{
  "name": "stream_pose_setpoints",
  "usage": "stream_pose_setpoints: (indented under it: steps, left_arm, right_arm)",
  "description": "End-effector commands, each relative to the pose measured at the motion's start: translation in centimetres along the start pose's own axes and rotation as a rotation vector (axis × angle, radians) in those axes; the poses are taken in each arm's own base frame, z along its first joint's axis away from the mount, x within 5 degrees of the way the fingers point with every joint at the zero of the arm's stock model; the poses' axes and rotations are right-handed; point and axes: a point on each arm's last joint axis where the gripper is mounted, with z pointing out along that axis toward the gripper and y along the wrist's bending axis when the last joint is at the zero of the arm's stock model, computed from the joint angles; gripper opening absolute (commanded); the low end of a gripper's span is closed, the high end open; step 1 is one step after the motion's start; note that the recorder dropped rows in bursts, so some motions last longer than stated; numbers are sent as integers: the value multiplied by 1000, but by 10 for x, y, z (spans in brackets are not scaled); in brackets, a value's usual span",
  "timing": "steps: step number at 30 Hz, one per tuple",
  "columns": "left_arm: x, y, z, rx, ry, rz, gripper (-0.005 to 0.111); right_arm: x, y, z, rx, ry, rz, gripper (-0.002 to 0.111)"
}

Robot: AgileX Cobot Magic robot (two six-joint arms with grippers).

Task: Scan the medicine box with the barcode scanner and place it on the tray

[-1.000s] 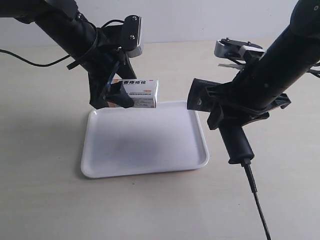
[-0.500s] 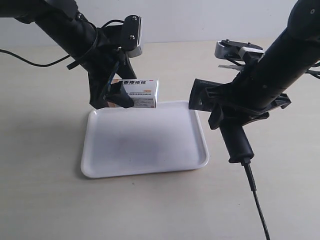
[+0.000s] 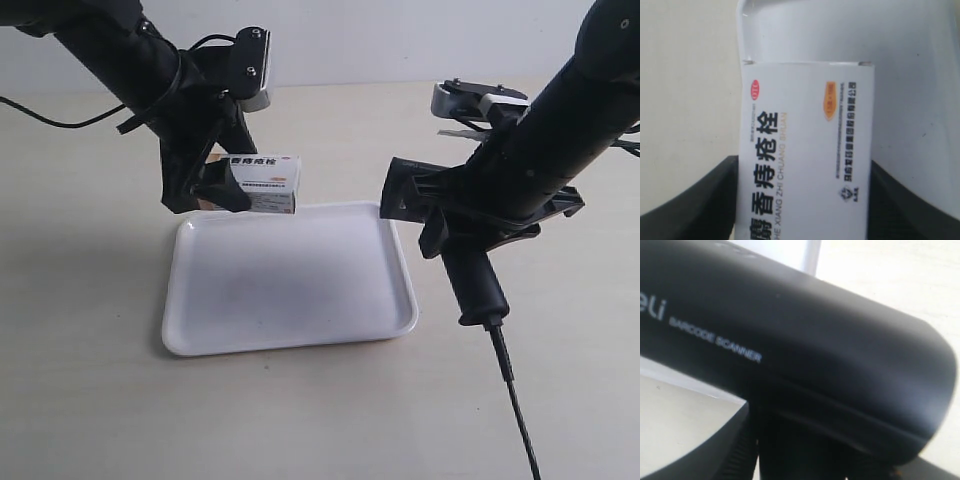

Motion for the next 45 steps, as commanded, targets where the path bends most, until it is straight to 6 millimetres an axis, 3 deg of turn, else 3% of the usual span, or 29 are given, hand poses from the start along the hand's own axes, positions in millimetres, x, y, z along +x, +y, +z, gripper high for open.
stream_pose_setpoints:
  steps: [1, 8, 15, 22, 30, 35, 45]
  left_arm:
    - [-2, -1, -6, -3, -20, -28, 0]
    - [-4, -4, -6, 26, -30, -53, 0]
    - [-10, -7, 1, 46, -37, -105, 0]
    - [-19, -14, 28, 46, 55, -220, 0]
    - [-6, -32, 52, 43, 67, -273, 0]
    - [-5, -36, 56, 53, 46, -268, 0]
    - [-5, -35, 56, 39, 38, -256, 0]
  right_arm:
    - [-5, -1, -3, 19, -38, -2, 0]
    - [-11, -18, 3, 184, -81, 13, 0]
    - [-15, -34, 41, 220, -17, 34, 0]
    - [-20, -61, 36, 234, -48, 122, 0]
    - [-22, -63, 38, 234, -63, 123, 0]
    - [-21, -66, 51, 233, -30, 140, 0]
    - [-23, -65, 52, 221, -46, 137, 0]
